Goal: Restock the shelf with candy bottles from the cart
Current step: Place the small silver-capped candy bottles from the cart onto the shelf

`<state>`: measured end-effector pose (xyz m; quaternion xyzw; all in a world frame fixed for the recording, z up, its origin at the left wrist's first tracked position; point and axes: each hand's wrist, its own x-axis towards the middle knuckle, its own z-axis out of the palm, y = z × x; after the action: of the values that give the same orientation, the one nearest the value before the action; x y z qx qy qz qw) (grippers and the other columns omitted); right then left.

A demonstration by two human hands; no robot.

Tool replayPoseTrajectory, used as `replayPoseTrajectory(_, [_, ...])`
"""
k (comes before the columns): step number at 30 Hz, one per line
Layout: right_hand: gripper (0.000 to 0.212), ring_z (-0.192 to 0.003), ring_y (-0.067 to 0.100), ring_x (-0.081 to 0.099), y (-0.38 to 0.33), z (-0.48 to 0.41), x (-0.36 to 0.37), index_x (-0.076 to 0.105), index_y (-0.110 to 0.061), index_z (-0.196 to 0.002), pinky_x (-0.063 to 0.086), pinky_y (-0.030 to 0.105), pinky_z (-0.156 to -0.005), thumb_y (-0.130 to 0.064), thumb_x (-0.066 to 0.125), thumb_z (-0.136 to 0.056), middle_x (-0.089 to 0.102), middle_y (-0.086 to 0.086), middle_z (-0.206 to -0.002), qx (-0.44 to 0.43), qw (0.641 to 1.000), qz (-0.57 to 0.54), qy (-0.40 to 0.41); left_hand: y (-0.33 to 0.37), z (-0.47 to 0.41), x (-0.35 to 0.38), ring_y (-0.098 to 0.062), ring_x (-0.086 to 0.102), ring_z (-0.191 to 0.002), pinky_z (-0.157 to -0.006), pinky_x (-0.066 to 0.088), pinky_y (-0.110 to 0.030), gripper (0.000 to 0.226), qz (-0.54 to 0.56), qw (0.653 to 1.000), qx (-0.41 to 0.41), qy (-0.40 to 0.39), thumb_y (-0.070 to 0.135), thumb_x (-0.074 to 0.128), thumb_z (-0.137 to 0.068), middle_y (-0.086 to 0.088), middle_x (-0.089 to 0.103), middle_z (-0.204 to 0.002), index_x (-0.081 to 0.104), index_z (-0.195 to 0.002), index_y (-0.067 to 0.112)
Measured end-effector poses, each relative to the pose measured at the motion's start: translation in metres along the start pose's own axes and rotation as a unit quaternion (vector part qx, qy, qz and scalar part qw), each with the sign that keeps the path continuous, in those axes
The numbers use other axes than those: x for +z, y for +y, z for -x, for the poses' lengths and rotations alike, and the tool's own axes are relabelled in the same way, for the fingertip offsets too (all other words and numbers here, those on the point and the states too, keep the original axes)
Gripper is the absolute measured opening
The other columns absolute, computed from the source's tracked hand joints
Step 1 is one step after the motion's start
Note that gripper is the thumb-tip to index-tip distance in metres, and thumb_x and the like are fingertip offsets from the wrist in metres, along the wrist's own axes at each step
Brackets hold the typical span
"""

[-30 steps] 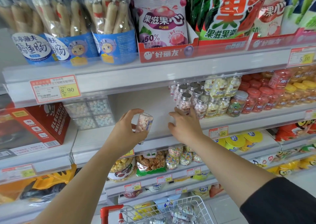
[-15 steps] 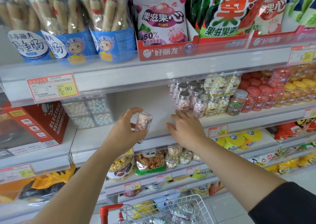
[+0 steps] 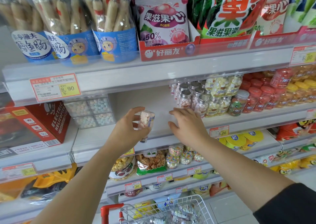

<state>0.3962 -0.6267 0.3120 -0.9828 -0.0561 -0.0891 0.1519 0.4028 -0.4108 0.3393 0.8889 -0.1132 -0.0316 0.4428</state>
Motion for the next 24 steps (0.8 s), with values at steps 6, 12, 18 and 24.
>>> replayPoseTrajectory(6, [0.065, -0.129, 0.016, 0.047, 0.005, 0.033, -0.008, 0.039, -0.022, -0.147, 0.045, 0.026, -0.097, -0.015, 0.068, -0.089, 0.034, -0.002, -0.153, -0.192, 0.970, -0.107, 0.102, 0.019, 0.000, 0.010, -0.021, 0.069, -0.086, -0.078, 0.056, -0.033, 0.040, 0.294, 0.935, -0.153, -0.128, 0.020, 0.068, -0.091, -0.012, 0.072, -0.104, 0.059, -0.129, 0.015])
replayPoseTrajectory(12, [0.056, -0.116, 0.015, 0.052, 0.009, 0.034, -0.007, 0.055, -0.020, -0.131, 0.050, 0.034, -0.091, -0.014, 0.075, -0.080, 0.055, -0.008, -0.131, -0.199, 0.962, -0.159, 0.100, 0.042, 0.000, 0.024, -0.018, 0.067, -0.079, -0.067, 0.055, -0.028, 0.041, 0.312, 0.898, -0.191, -0.245, 0.038, 0.064, -0.091, -0.013, 0.071, -0.097, 0.068, -0.112, 0.003])
replayPoseTrajectory(18, [0.041, -0.073, -0.001, 0.055, 0.015, 0.020, -0.002, 0.063, -0.021, -0.114, 0.039, 0.010, -0.063, -0.031, 0.081, -0.079, 0.059, -0.017, -0.086, -0.005, 0.948, -0.272, 0.167, 0.048, -0.012, 0.036, -0.020, 0.065, -0.084, -0.079, 0.057, -0.035, 0.034, 0.290, 0.935, -0.137, -0.155, 0.032, 0.049, -0.102, -0.006, 0.068, -0.116, 0.061, -0.127, 0.011])
replayPoseTrajectory(24, [0.026, -0.073, 0.017, 0.063, 0.017, -0.004, 0.010, 0.062, -0.020, -0.106, 0.044, 0.029, -0.056, -0.029, 0.073, -0.084, 0.066, -0.005, -0.081, 0.121, 0.931, -0.286, 0.191, 0.056, -0.035, 0.070, -0.012, 0.066, -0.093, -0.078, 0.051, -0.024, 0.030, 0.033, 0.997, 0.017, -0.072, 0.033, 0.058, -0.096, 0.012, 0.066, -0.117, 0.062, -0.125, 0.028])
